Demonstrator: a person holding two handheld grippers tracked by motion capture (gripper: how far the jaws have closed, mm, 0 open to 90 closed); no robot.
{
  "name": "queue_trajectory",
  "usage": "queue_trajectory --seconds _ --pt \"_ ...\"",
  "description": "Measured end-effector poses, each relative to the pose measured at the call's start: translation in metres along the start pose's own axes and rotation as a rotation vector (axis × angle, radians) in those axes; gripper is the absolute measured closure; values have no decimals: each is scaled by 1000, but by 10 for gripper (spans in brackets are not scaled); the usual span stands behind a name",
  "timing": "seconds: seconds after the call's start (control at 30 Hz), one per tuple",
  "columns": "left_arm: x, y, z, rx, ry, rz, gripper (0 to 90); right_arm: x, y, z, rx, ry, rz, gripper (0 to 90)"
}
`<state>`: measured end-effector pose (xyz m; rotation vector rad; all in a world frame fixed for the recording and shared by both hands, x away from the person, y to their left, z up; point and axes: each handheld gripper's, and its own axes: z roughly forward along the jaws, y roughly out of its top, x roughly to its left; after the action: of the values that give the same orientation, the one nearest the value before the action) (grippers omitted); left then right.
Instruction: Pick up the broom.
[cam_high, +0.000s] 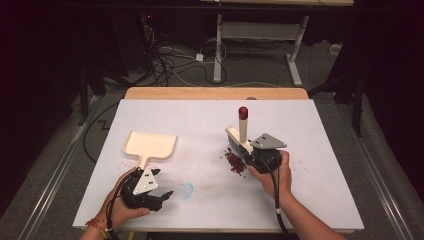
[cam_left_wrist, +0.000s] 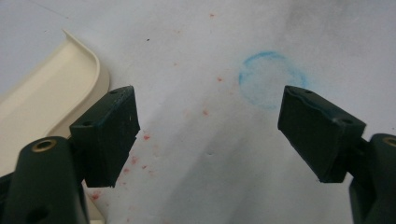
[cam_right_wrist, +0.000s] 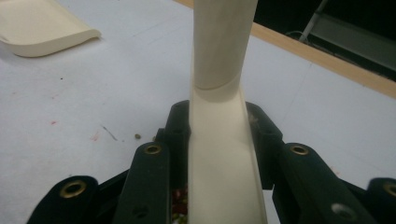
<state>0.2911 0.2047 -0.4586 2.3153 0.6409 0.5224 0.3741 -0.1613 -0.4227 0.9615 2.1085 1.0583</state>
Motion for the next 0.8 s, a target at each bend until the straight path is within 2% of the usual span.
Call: queue_trajectory --seconds 0.07,0.13,0.23,0.43,0.57,0.67,0.8 --pt "0 0 1 1 -1 -1 196 -8 2 2 -24 20 -17 675" --pt "0 1 2 4 -4 -2 196 -17 4 6 -45 52 -61 674" --pt "0 2 3 15 -5 3 197 -29 8 17 -80 106 -153 674" --pt "-1 2 6 28 -13 8 196 -52 10 45 -85 255 -214 674" --pt "-1 1 6 27 -15 2 197 -54 9 55 -87 362 -285 674" --pt "-1 1 5 29 -17 4 197 -55 8 55 -86 455 -320 674" --pt "-1 0 5 31 -21 4 197 -58 5 49 -72 515 -381 673"
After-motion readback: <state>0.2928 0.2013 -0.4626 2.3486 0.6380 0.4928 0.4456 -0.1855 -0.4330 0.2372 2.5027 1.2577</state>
